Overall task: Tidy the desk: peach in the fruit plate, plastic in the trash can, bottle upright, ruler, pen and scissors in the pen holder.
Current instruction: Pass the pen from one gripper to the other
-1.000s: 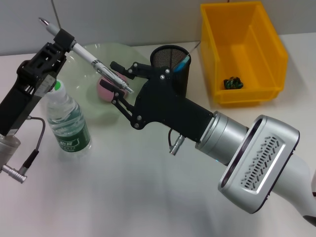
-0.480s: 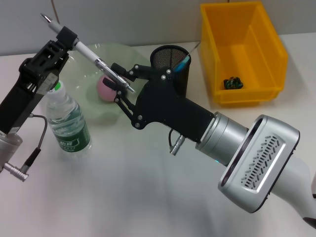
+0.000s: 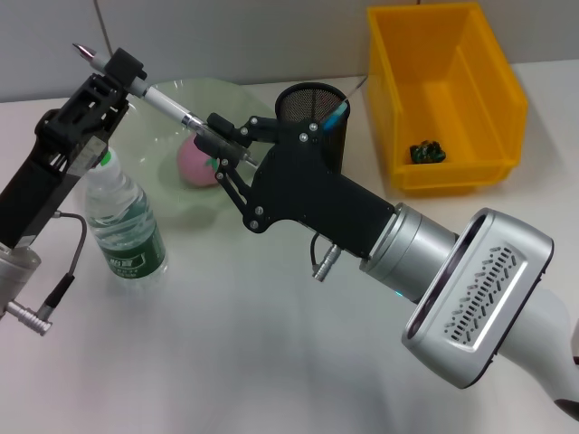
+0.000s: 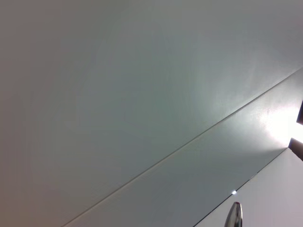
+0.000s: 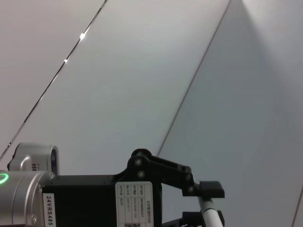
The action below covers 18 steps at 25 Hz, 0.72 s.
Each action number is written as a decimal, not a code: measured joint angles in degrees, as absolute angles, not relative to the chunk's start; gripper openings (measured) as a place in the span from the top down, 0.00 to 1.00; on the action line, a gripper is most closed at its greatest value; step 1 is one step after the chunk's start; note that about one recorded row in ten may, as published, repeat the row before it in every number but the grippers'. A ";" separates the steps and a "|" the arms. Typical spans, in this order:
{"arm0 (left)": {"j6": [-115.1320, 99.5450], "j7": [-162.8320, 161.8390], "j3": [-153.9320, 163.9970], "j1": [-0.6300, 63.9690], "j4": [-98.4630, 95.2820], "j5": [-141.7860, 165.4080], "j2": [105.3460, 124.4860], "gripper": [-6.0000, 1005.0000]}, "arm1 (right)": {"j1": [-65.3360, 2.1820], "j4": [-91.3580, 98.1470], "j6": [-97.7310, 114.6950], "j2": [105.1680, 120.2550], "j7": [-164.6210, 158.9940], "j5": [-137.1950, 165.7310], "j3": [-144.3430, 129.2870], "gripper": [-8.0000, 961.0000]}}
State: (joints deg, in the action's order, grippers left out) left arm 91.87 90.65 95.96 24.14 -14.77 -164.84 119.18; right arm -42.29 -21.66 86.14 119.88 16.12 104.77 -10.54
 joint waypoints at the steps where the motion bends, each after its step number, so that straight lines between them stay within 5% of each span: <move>1: 91.87 90.65 95.90 24.14 -14.77 -164.84 119.18 0.80 | -42.25 -21.66 86.14 119.88 16.11 104.77 -10.54 0.86; 18: 92.28 91.39 95.34 23.74 -14.86 -164.89 119.18 0.60 | -41.48 -21.43 87.63 119.88 14.94 104.74 -9.56 0.86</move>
